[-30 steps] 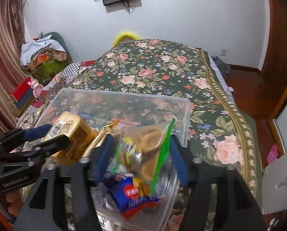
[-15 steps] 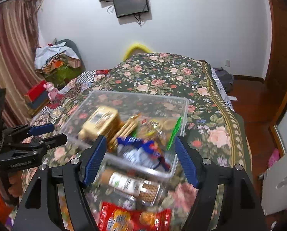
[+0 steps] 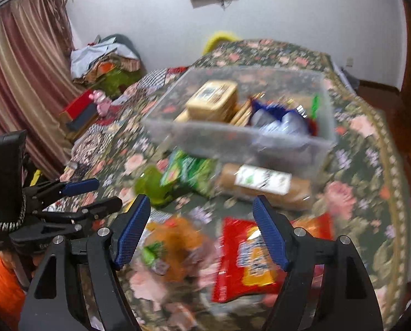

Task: Organize snacks
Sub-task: 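Grasp the orange snack bag with the right tool while the left grasps the white wrapper, then place the orange bag with the right tool while the left places the wrapper in the box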

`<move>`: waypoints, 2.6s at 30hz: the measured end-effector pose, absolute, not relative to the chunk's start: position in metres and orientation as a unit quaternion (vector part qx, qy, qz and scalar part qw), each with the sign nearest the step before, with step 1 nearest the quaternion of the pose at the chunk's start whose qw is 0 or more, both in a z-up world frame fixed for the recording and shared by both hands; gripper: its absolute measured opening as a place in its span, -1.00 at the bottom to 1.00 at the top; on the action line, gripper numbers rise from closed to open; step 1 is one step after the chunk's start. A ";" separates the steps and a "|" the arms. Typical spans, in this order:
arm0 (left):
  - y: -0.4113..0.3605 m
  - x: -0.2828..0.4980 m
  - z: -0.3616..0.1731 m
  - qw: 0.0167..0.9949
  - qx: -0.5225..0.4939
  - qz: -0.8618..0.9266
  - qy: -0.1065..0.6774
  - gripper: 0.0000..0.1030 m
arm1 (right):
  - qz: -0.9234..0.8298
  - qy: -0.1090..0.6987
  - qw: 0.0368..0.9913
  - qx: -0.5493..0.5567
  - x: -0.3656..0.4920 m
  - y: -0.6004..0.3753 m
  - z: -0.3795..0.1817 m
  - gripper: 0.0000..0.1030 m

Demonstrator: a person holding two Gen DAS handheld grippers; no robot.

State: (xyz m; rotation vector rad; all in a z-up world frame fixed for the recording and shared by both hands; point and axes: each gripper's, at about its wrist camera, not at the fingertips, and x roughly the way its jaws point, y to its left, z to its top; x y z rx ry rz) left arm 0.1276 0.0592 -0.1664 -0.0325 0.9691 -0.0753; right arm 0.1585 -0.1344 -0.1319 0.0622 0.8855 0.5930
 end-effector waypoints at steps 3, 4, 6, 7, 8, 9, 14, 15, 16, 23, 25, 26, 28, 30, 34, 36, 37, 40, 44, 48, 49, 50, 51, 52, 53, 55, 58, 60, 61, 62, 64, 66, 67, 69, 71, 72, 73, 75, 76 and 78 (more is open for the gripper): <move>0.062 0.120 -0.170 0.882 -0.023 -0.041 0.468 0.35 | 0.287 0.437 0.852 0.025 0.160 -0.121 -0.143 0.43; 0.062 0.119 -0.171 0.882 -0.023 -0.042 0.470 0.37 | 0.287 0.441 0.850 0.024 0.158 -0.119 -0.145 0.43; 0.060 0.115 -0.173 0.881 -0.020 -0.045 0.471 0.39 | 0.287 0.455 0.843 0.024 0.157 -0.115 -0.155 0.43; 0.059 0.114 -0.173 0.881 -0.020 -0.046 0.471 0.39 | 0.289 0.461 0.839 0.024 0.155 -0.114 -0.158 0.43; 0.058 0.114 -0.174 0.881 -0.021 -0.047 0.471 0.39 | 0.289 0.466 0.836 0.021 0.152 -0.112 -0.162 0.43; 0.057 0.114 -0.175 0.880 -0.025 -0.050 0.471 0.40 | 0.288 0.472 0.833 0.016 0.152 -0.111 -0.167 0.43; 0.052 0.116 -0.181 0.876 -0.042 -0.061 0.477 0.46 | 0.293 0.474 0.830 0.024 0.142 -0.121 -0.173 0.37; 0.050 0.117 -0.181 0.875 -0.043 -0.064 0.478 0.46 | 0.293 0.471 0.832 0.022 0.142 -0.123 -0.172 0.31; 0.048 0.117 -0.182 0.875 -0.043 -0.067 0.478 0.46 | 0.293 0.470 0.832 0.021 0.141 -0.124 -0.172 0.27; 0.031 0.128 -0.192 0.865 -0.039 -0.073 0.494 0.59 | 0.305 0.467 0.829 0.039 0.136 -0.137 -0.174 -0.04; 0.029 0.133 -0.199 0.861 -0.042 -0.071 0.503 0.59 | 0.305 0.466 0.829 0.046 0.134 -0.141 -0.174 -0.04; 0.028 0.136 -0.203 0.857 -0.048 -0.072 0.508 0.59 | 0.305 0.465 0.830 0.049 0.133 -0.145 -0.174 -0.05; 0.026 0.138 -0.205 0.859 -0.045 -0.068 0.505 0.59 | 0.302 0.463 0.832 0.051 0.131 -0.147 -0.173 -0.05; 0.022 0.139 -0.206 0.863 -0.039 -0.069 0.499 0.58 | 0.298 0.459 0.835 0.050 0.129 -0.150 -0.171 -0.05; 0.020 0.138 -0.204 0.871 -0.040 -0.071 0.484 0.29 | 0.298 0.454 0.838 0.045 0.127 -0.148 -0.167 -0.05; 0.021 0.134 -0.199 0.875 -0.044 -0.081 0.476 0.10 | 0.300 0.450 0.840 0.046 0.126 -0.148 -0.164 -0.05; 0.022 0.133 -0.197 0.876 -0.041 -0.080 0.474 0.05 | 0.300 0.447 0.841 0.048 0.125 -0.149 -0.162 -0.05; 0.022 0.129 -0.188 0.880 -0.035 -0.079 0.466 -0.06 | 0.299 0.439 0.846 0.049 0.127 -0.148 -0.157 -0.05; 0.023 0.124 -0.175 0.885 -0.038 -0.086 0.457 -1.00 | 0.298 0.423 0.854 0.053 0.128 -0.150 -0.146 -0.05; 0.027 0.125 -0.165 0.887 -0.045 -0.084 0.451 -1.00 | 0.292 0.409 0.863 0.059 0.131 -0.155 -0.136 -0.05; 0.027 0.125 -0.165 0.887 -0.044 -0.080 0.453 -1.00 | 0.292 0.407 0.863 0.059 0.132 -0.156 -0.135 -0.05; 0.027 0.126 -0.165 0.886 -0.046 -0.076 0.455 -0.98 | 0.290 0.405 0.865 0.060 0.132 -0.157 -0.133 -0.05; 0.028 0.127 -0.167 0.883 -0.050 -0.074 0.460 -0.80 | 0.289 0.404 0.866 0.061 0.132 -0.158 -0.132 -0.05; 0.028 0.127 -0.169 0.881 -0.052 -0.076 0.463 -0.65 | 0.288 0.403 0.866 0.064 0.132 -0.159 -0.132 -0.05; 0.028 0.129 -0.172 0.879 -0.052 -0.076 0.468 -0.20 | 0.288 0.403 0.866 0.065 0.132 -0.160 -0.131 -0.05; 0.027 0.129 -0.178 0.879 -0.050 -0.065 0.469 0.43 | 0.287 0.404 0.866 0.067 0.133 -0.163 -0.131 -0.05; 0.025 0.134 -0.193 0.875 -0.041 -0.057 0.480 0.46 | 0.285 0.409 0.864 0.073 0.134 -0.167 -0.133 -0.05; 0.026 0.139 -0.207 0.864 -0.052 -0.061 0.497 0.46 | 0.283 0.413 0.863 0.074 0.135 -0.168 -0.135 -0.05; 0.026 0.139 -0.210 0.867 -0.054 -0.061 0.491 0.46 | 0.283 0.414 0.862 0.075 0.135 -0.169 -0.135 -0.05; 0.025 0.138 -0.210 0.873 -0.049 -0.059 0.481 0.41 | 0.283 0.415 0.861 0.075 0.136 -0.170 -0.135 -0.05; 0.021 0.137 -0.210 0.878 -0.042 -0.060 0.473 0.18 | 0.280 0.415 0.862 0.073 0.136 -0.170 -0.136 -0.05; 0.020 0.136 -0.207 0.879 -0.040 -0.063 0.472 0.00 | 0.279 0.416 0.863 0.073 0.136 -0.170 -0.137 -0.05; 0.020 0.133 -0.204 0.880 -0.038 -0.063 0.469 -0.05 | 0.278 0.416 0.863 0.073 0.137 -0.170 -0.137 -0.05; 0.018 0.129 -0.197 0.884 -0.033 -0.063 0.462 -0.09 | 0.278 0.414 0.864 0.073 0.137 -0.170 -0.136 -0.05; 0.019 0.123 -0.189 0.889 -0.035 -0.065 0.453 -0.10 | 0.277 0.413 0.865 0.073 0.138 -0.171 -0.136 -0.05; 0.021 0.122 -0.184 0.890 -0.036 -0.064 0.449 -0.10 | 0.277 0.411 0.865 0.073 0.138 -0.171 -0.135 -0.05; 0.022 0.120 -0.179 0.893 -0.037 -0.064 0.444 -0.10 | 0.277 0.410 0.866 0.072 0.138 -0.171 -0.134 -0.05; 0.023 0.117 -0.166 0.900 -0.039 -0.065 0.430 -0.10 | 0.276 0.405 0.869 0.072 0.139 -0.172 -0.130 -0.05; 0.025 0.118 -0.159 0.903 -0.038 -0.063 0.423 -0.10 | 0.276 0.402 0.870 0.071 0.140 -0.172 -0.128 -0.05; 0.027 0.117 -0.146 0.910 -0.035 -0.060 0.408 -0.10 | 0.275 0.396 0.873 0.070 0.142 -0.173 -0.123 -0.05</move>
